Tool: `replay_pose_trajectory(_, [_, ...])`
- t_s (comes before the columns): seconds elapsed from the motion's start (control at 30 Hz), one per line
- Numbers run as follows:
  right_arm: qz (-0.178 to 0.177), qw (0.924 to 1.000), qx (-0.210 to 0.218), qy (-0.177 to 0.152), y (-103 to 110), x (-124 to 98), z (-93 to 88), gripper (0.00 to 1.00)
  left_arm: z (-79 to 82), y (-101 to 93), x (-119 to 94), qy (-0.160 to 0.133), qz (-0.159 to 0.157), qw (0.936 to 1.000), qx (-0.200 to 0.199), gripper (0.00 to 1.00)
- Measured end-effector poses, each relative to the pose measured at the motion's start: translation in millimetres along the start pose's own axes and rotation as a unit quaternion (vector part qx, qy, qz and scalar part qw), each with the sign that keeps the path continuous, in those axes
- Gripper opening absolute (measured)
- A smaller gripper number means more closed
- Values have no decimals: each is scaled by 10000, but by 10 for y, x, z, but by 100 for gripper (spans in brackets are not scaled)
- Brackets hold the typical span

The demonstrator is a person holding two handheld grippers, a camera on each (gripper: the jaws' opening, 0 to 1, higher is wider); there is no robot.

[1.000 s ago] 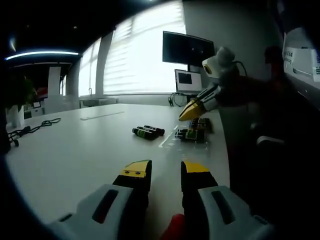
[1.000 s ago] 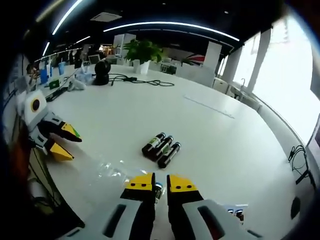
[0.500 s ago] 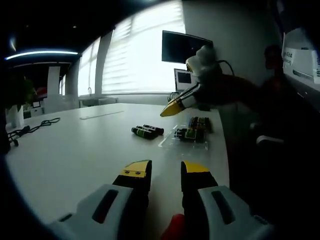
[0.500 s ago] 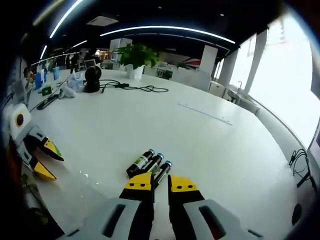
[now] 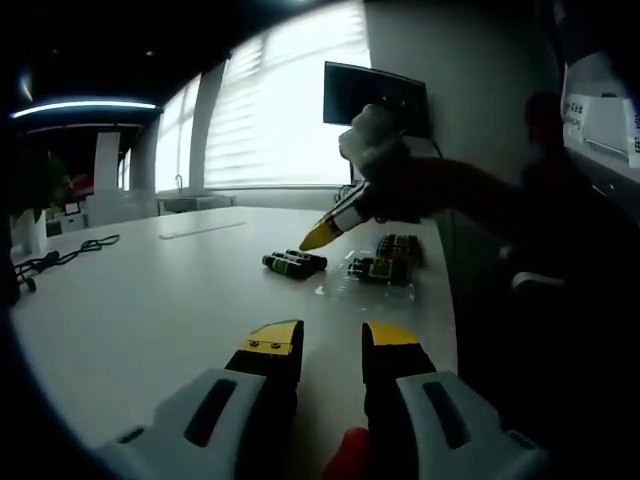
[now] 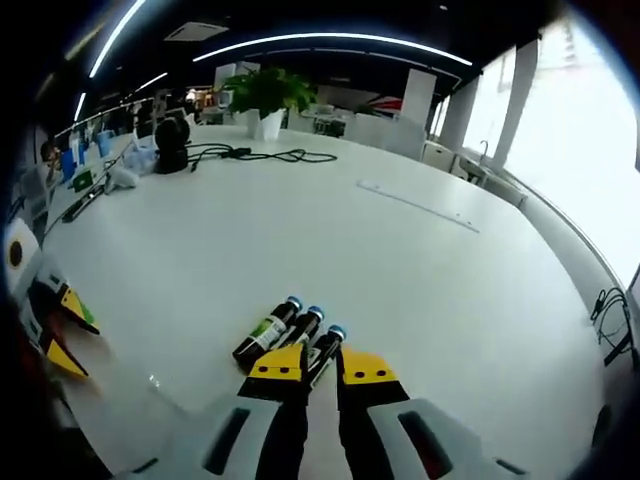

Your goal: Grip medicine bottles put into box

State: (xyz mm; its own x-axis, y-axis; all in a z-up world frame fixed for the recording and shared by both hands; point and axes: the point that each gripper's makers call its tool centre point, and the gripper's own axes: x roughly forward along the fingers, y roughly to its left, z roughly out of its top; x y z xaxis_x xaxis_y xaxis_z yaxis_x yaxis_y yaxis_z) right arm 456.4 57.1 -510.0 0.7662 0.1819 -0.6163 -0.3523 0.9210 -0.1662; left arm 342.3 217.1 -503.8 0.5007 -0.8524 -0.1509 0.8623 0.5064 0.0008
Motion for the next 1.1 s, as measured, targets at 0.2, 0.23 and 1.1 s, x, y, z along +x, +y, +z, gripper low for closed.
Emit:
replay_pose_trajectory(0.2, [49,9999,78,104,-1,61,-44,8,6,2,2,-16,-2,10000,-23,18])
replay_pose_trajectory(0.23, [42,9998,114,130,-7,62,-52,8,6,2,3,-14,-1,10000,-21,18])
replay_pose_trajectory(1.1, [-127,9996,69,246,-52,77,-127,7,2,1,-6,-7,9,10000,-12,18])
